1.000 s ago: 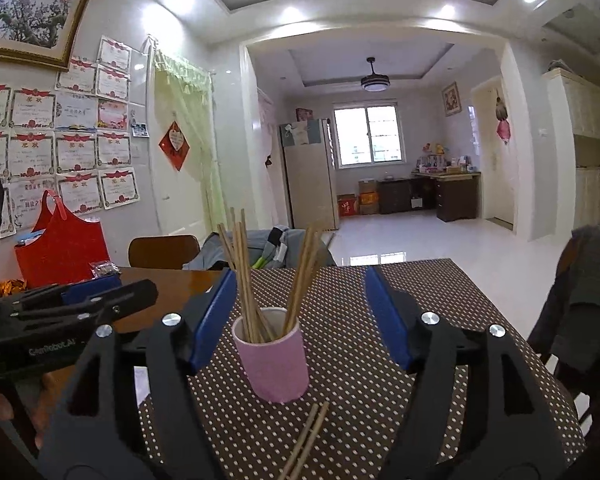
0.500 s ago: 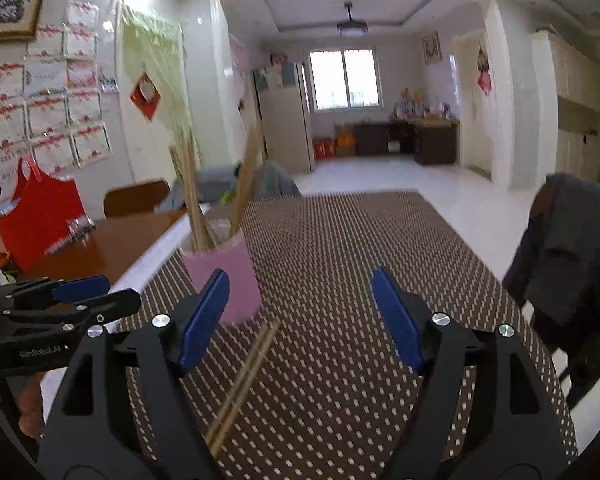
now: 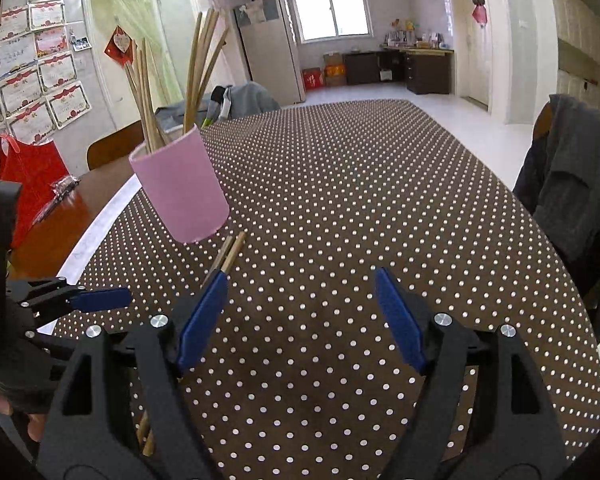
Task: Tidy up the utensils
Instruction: 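Move both open tools down over the last chopsticks on the cloth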
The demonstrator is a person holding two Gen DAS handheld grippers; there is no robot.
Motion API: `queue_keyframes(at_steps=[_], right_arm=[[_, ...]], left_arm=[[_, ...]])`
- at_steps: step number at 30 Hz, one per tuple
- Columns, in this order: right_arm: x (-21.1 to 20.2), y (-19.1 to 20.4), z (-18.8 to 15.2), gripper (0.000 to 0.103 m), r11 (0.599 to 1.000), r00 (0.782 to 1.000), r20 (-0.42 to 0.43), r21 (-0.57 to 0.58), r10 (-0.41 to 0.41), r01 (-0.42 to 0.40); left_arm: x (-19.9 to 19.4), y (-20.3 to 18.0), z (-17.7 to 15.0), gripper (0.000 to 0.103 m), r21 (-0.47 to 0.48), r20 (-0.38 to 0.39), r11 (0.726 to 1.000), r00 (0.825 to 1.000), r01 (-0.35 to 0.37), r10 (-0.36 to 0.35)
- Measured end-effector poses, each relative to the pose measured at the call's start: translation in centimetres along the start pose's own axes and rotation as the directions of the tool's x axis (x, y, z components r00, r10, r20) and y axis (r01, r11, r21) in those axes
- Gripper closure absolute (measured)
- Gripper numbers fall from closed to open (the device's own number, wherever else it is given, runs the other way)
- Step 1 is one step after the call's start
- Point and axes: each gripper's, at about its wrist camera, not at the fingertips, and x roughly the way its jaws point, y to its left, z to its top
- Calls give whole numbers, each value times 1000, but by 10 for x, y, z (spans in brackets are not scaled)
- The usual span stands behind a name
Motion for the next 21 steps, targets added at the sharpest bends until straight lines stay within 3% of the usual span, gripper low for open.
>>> queue_keyframes(at_steps=[8,19,21], right_arm=[[8,-6,-2,28,999,999,-30,22,24,-23],[9,-17,-1,27,997,998,-43,61,46,-44],[9,-17,-1,27,997,998,-48,66,48,-44]], left_arm=[[18,-2,6,42,12,-48,1000,999,-6,7],[43,-4,51,42,24,-135,1000,991,4,-1],[44,-6,56,52,28,-134,1000,991,5,-2]])
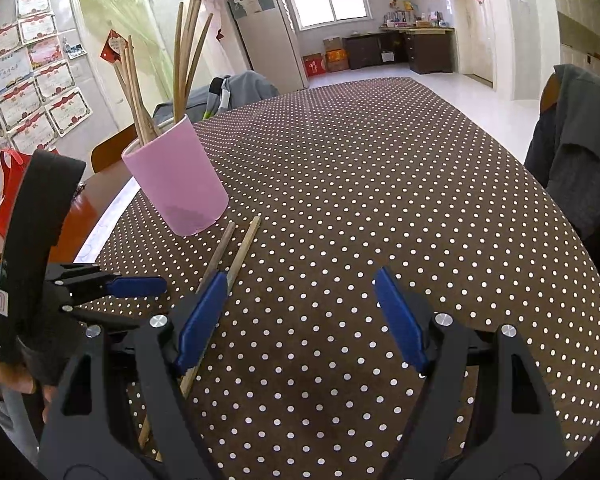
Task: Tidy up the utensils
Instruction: 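Move both open tools down over the last chopsticks on the cloth, then grasp a chopstick with the left tool while the right tool grasps the last one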
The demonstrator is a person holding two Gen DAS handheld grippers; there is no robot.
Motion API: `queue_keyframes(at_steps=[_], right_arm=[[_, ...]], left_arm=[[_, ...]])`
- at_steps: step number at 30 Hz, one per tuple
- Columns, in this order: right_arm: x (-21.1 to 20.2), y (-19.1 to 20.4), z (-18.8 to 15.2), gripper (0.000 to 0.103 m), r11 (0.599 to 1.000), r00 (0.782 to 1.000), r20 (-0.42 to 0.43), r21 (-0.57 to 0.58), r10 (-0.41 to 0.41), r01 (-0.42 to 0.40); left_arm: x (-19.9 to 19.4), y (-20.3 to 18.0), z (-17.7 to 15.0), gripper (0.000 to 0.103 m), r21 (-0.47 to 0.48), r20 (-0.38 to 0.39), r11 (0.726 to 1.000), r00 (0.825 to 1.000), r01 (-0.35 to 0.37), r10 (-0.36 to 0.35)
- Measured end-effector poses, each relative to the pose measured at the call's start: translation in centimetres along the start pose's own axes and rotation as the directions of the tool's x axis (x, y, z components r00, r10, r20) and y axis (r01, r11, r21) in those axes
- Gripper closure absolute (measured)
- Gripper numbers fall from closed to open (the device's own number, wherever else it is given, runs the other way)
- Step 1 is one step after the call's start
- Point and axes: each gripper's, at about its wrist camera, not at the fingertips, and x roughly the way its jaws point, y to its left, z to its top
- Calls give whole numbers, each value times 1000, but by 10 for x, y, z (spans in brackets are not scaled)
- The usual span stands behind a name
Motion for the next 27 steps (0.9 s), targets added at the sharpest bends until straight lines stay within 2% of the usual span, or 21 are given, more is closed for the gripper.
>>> queue_keyframes(at_steps=[1,2,4,6,11,16,22,27], right_arm=[[0,-1,0,27,1000,1000,-2,2,1,-1],[0,-1,0,27,1000,1000,-6,4,2,-2],[0,-2,1,27,1000,1000,-13,7,6,-6],[1,-3,1,27,1000,1000,-23,12,8,-8],[5,-4,1,27,1000,999,-53,17,9,-8],[10,1,4,27,1000,996,-90,11,7,-6],[17,17,10,27,1000,989,-146,-17,2,-4],[30,43,19,28,997,974,-227,-80,3,-22]], left_arm=[[1,-1,5,61,3,-2,1000,1000,5,-5],[1,-1,7,65,5,-4,1000,1000,6,-6],[2,-2,10,83,2,-5,1000,1000,11,-11],[2,-2,12,93,-6,-6,1000,1000,21,-21],[-1,-2,10,97,-18,13,999,999,42,-42],[-21,-2,1,97,-27,108,997,992,68,-64],[-58,5,-8,97,-54,254,998,967,35,-20],[-77,22,-21,97,-102,314,993,949,58,-23]])
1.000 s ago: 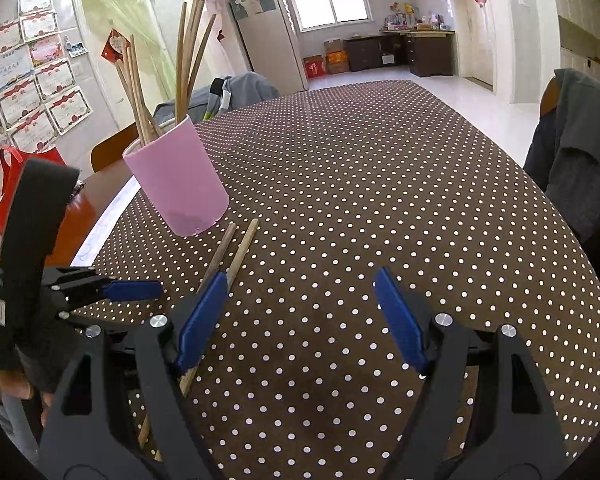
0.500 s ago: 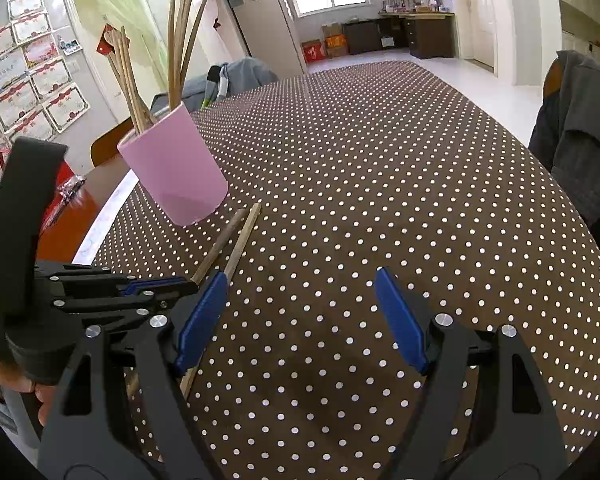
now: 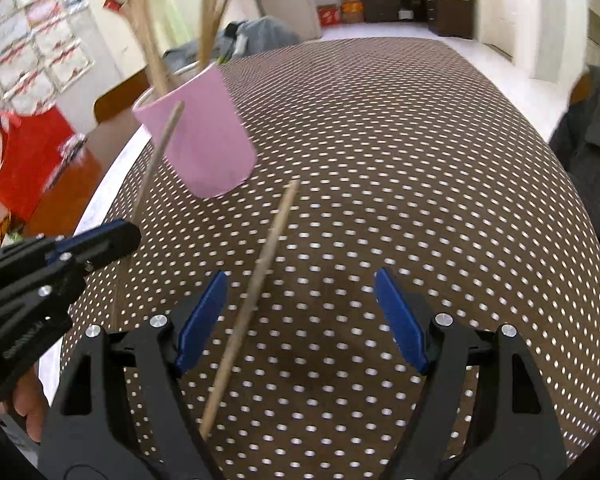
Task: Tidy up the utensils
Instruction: 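Grasp a chopstick with the left tool while the right tool grasps the last one, then lift both held chopsticks and lower them into the pink cup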
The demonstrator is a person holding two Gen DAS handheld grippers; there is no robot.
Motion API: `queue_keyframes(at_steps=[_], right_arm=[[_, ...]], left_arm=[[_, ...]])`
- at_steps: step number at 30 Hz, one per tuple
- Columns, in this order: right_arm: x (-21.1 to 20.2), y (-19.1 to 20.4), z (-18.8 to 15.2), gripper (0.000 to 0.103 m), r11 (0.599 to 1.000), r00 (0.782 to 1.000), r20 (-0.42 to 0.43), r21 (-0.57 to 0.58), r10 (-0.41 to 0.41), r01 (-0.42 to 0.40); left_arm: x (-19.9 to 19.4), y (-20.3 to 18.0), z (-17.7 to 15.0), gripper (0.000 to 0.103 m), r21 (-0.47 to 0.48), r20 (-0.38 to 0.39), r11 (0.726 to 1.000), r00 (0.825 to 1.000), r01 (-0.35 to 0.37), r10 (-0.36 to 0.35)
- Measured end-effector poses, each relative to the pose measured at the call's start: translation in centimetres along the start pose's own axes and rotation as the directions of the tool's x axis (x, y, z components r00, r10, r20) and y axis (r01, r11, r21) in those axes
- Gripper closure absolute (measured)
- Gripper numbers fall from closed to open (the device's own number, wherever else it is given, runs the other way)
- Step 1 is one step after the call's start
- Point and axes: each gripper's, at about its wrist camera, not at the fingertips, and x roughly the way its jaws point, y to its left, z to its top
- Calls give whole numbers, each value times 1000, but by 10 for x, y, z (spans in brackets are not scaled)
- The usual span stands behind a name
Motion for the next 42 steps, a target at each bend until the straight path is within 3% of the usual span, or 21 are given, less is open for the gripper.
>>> queue_keyframes(at_steps=[3,6,8,11,15,18,23,28,35,42], right_arm=[[9,16,7,28,999,999,-46,-41,4,-6],[23,27,13,41,998,994,-112,-59,5,-11],[34,31,15,41,997,986,-167,-78,-14,1],[48,39,17,53,990,974,-211,-133,-83,56],[54,43,22,73,977,967,-208,-183,-149,112],[54,36,25,88,976,966,-212,-190,-145,105],[48,8,26,96,994,977,-209,-110,-43,21],[33,-6,23,97,996,988,-150,-84,22,-35],[-12,-11,33,96,990,991,27,-68,128,-126],[-65,1,37,96,975,945,246,-114,215,-192]], left_arm=[[-16,8,-8,97,-17,20,1000,1000,9,-9],[-25,15,-9,97,-31,45,999,999,15,-14],[-30,20,-10,97,-36,58,999,998,21,-19],[-34,20,-12,97,-39,66,999,998,23,-21],[-36,23,-13,97,-43,70,999,997,26,-23],[-38,25,-13,97,-51,76,998,997,29,-25],[-45,23,-11,97,-52,97,998,995,39,-34],[-56,18,-5,97,-35,123,998,991,48,-43],[-75,8,3,97,-19,188,997,979,77,-72],[-96,-7,15,97,3,304,997,950,75,-72]])
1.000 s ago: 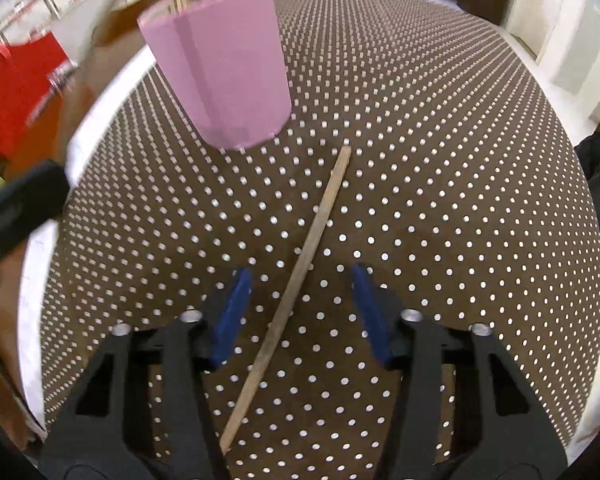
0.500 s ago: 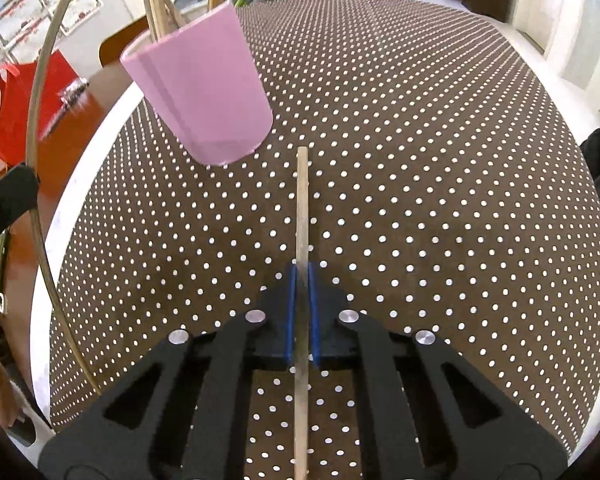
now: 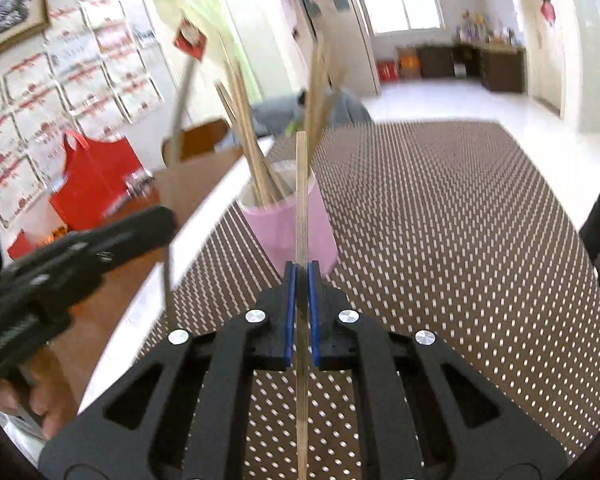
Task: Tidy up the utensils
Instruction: 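Lift both held chopsticks and lower them into the pink cup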
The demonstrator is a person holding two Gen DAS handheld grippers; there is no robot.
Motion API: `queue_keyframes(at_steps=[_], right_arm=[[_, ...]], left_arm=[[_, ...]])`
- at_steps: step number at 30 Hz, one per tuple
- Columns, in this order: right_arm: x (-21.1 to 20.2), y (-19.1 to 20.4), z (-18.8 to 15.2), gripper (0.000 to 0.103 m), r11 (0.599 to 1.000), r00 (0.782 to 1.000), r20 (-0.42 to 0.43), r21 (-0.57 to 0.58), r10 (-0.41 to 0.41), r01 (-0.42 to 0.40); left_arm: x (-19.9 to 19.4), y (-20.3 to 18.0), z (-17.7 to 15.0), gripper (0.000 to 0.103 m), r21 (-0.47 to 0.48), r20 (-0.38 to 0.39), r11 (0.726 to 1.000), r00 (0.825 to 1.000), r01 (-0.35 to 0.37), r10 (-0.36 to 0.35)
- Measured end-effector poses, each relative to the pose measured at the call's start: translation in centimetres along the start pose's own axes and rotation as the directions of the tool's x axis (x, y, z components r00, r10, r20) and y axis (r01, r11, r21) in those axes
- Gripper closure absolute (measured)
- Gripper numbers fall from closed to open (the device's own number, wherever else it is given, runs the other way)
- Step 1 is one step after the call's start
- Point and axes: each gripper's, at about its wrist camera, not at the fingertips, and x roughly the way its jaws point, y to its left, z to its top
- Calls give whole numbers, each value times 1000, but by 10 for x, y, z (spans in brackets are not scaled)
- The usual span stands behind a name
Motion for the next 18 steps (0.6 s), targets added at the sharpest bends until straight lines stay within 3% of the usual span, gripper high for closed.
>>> queue_keyframes(at_steps=[4,18], right_arm=[[-27,11,6,96,999,991,131,-19,35,-33],[-62,29,31,96,998,933,354,-34,61,-53]], left_arm=[[-9,-6,8,97,24,67,1000,998,-9,7],[-22,-10,34,97,54,215,998,977,-21,9]])
